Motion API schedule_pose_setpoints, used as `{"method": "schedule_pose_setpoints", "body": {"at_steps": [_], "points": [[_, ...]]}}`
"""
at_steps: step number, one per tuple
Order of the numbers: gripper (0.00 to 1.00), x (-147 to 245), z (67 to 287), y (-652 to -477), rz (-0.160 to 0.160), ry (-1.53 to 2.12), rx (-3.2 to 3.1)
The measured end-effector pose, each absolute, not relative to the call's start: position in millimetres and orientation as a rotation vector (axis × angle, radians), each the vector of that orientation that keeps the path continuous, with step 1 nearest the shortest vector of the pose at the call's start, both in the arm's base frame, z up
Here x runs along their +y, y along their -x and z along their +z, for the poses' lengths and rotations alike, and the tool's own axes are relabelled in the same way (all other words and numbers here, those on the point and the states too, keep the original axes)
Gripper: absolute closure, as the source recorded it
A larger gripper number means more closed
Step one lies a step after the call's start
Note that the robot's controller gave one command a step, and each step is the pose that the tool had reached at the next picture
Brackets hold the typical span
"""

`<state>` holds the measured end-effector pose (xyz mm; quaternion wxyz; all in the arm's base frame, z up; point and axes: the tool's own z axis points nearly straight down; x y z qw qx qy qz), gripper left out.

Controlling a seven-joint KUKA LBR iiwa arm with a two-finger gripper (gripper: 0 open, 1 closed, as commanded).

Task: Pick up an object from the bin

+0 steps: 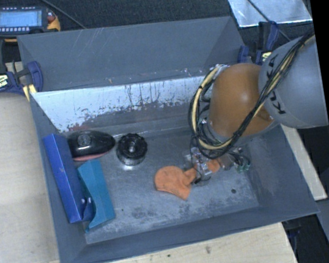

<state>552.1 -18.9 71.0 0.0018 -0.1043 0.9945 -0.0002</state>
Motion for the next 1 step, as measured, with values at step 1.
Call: {"method": "schedule_pose_setpoints", "body": {"at_steps": [1], "points": [[1.0,-18.9,71.0,-552.1,0.0,0.327,3.121]]}}
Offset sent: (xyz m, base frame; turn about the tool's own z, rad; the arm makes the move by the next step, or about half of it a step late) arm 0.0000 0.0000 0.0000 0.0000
